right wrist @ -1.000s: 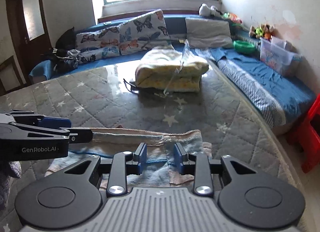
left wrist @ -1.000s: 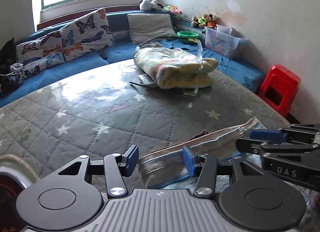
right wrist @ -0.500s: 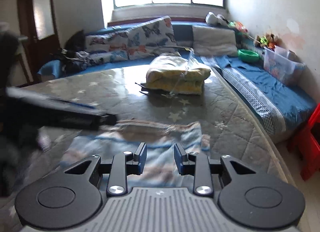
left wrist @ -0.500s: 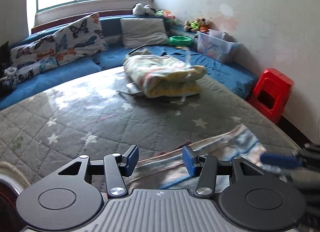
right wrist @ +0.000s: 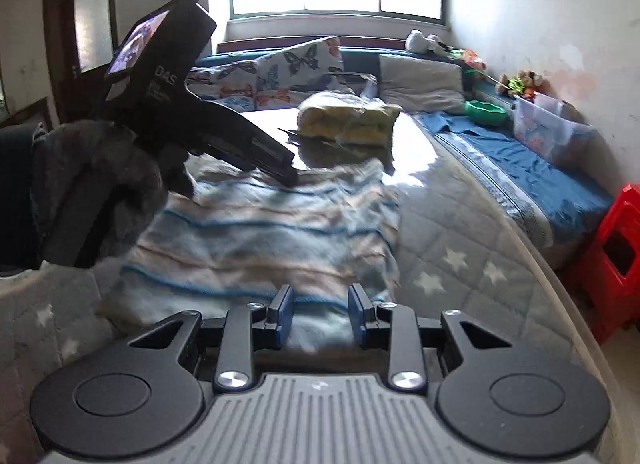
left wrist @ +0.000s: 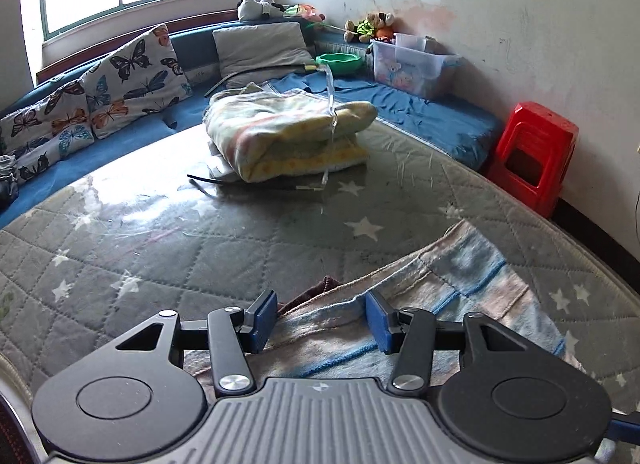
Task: Fold clothes
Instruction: 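Lower the towel onto the mattress and open both grippers, then pat and square the folded towel with both open grippers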
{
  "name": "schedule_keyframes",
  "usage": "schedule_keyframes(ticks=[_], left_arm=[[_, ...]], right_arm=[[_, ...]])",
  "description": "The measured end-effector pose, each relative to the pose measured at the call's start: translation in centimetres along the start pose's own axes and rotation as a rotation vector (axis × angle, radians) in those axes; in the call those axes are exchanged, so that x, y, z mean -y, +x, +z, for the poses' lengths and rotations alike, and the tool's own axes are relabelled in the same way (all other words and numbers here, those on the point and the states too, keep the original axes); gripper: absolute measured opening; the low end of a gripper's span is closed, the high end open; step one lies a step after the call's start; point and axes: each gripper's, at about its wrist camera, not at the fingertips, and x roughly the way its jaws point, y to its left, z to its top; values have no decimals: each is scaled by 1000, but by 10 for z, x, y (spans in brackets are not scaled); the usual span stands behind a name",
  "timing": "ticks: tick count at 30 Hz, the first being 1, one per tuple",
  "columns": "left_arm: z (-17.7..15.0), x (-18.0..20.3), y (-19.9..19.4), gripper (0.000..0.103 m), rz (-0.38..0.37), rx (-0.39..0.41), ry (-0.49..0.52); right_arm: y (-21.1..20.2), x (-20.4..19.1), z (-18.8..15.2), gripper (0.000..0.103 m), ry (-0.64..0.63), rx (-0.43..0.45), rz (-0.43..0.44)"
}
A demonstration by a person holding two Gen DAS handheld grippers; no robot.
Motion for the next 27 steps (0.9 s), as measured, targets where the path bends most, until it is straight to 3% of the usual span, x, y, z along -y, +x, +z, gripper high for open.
schedule_keyframes(ticks=[5,12,19,27], left_arm=[[6,6,-9,51,-4,21,-9],[11,36,-19,51,-79,52,51],[6,54,-2,51,-68,11,86],[-2,45,-32,58,-59,28,75]], right_arm=[[-5,10,-3,29,75,13,28],[-10,4,-8,30,51,22,15],[-11,2,-8,32,60,26,8],[-21,-5,-7,38,59,49,4]])
